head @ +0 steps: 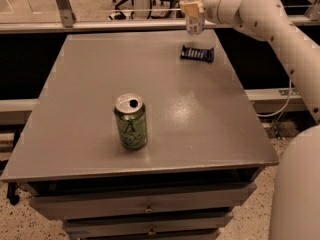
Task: Move blue plastic bottle near rxbar blueberry
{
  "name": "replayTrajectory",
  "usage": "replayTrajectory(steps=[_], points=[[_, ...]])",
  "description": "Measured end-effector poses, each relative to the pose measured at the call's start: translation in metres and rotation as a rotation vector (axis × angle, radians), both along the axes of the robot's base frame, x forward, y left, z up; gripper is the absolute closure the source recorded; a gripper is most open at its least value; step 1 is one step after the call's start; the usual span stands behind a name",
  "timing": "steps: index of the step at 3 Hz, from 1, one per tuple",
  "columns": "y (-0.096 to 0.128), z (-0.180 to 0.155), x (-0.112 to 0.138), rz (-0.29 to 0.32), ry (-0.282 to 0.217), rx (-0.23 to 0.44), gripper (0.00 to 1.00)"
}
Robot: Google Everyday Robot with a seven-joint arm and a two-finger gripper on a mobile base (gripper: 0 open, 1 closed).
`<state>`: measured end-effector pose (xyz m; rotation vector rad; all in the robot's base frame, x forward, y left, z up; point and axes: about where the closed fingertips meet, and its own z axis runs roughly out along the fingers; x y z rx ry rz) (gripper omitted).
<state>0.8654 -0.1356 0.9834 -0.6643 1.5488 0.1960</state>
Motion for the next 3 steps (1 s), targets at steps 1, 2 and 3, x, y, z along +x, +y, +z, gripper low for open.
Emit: replayTrajectory(steps=[1,2,3], points=[[-0.008,-0.012,0.006,-0.024,0.030,0.012,1.00],[-0.010,-0.024,0.009,-0.045,0.078,0.026,1.00],[-0.014,-0.036,0.009,-0.067,0.126,0.042,1.00]])
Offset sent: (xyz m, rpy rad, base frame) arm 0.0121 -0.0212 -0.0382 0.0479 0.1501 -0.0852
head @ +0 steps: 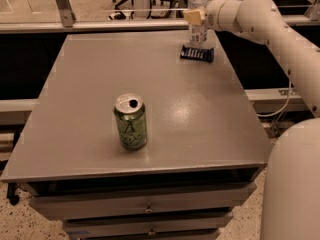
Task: Move blue plastic bottle near rxbar blueberry
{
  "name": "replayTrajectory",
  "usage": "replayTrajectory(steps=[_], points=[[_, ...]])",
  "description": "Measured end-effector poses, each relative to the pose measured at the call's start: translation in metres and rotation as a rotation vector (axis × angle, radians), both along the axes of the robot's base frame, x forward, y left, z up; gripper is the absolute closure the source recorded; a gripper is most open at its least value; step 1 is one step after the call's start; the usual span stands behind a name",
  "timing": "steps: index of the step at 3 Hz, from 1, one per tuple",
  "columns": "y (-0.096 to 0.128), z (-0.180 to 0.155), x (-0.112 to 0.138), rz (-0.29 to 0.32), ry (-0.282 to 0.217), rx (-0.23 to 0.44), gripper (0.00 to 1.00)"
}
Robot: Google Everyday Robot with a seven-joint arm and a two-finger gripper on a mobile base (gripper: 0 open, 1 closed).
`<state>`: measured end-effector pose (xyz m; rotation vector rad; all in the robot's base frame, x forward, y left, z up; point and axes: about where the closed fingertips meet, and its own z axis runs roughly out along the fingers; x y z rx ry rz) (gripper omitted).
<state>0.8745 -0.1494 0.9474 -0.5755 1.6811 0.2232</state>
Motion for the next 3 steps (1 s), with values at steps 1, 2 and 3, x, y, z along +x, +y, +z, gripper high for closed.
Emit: replayTrajectory(steps=[1,2,3], points=[[-0.003,-0.009,-0.004,-0.019,0.028,0.015,1.00],[-0.004,-0.019,-0.010,-0.039,0.049,0.028,0.82],[-0.005,-0.028,-0.016,-0.050,0.065,0.033,0.59]])
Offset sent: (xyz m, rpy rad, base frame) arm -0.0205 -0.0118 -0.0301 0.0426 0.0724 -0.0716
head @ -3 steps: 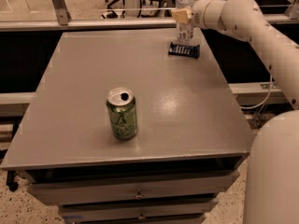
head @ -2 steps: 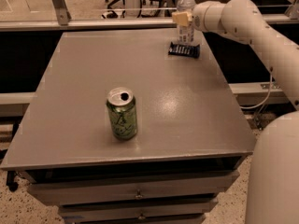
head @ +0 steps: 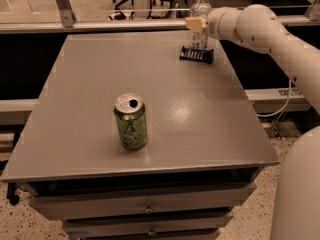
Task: Move blue plastic bottle near rxbar blueberry
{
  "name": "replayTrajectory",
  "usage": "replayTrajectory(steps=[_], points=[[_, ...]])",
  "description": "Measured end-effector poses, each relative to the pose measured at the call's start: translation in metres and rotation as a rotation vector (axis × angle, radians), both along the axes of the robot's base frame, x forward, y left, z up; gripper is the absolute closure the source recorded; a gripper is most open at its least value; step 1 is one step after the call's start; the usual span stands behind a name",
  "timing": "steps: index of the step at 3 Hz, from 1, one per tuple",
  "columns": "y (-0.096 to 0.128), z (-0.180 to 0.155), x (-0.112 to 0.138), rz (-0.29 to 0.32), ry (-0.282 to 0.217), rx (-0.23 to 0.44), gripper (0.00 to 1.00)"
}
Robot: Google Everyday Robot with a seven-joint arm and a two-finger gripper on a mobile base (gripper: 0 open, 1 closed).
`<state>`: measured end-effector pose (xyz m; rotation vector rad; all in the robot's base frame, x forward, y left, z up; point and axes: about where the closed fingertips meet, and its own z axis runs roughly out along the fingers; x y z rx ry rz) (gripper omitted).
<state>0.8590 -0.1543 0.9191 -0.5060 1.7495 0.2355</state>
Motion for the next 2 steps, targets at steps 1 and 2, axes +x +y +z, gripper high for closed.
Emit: replayTrajectory(steps=[1,2], points=[[0.0000,0.0025,-0.0002,0.000,0.001,0.000,0.36],[-0.0001,0.0038,-0.0002,-0.001,0.001,0.000,0.12]])
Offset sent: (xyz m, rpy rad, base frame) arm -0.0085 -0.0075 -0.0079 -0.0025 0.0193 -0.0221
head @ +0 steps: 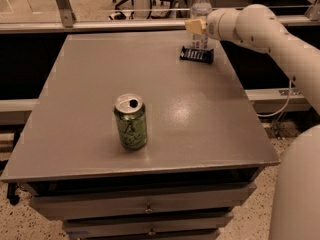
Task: Move blue plastic bottle near rxbar blueberry
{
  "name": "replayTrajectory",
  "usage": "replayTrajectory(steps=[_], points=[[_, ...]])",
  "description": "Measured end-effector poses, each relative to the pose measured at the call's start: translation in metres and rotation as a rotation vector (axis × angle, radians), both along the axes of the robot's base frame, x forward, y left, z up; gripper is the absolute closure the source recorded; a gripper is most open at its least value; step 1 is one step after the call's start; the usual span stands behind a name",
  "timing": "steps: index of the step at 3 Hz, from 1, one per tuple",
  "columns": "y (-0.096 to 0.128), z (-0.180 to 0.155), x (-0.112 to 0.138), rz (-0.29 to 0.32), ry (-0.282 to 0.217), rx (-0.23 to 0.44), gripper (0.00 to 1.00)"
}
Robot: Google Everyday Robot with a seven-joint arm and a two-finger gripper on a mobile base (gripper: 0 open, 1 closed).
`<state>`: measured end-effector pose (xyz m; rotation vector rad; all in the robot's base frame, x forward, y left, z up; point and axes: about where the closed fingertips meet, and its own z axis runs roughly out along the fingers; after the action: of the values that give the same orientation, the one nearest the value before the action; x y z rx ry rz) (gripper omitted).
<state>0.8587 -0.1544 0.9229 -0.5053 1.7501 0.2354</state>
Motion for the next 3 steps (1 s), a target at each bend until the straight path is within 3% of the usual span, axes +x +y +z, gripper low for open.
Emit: replayTrajectory(steps=[1,2,3], points=[[-0.002,-0.006,-0.004,-0.010,0.008,0.002,0.00],[-0.009,-0.007,-0.009,-0.020,0.000,0.008,0.00],[-0.037,0.009,-0.025,-0.042,-0.066,0.022,0.00]])
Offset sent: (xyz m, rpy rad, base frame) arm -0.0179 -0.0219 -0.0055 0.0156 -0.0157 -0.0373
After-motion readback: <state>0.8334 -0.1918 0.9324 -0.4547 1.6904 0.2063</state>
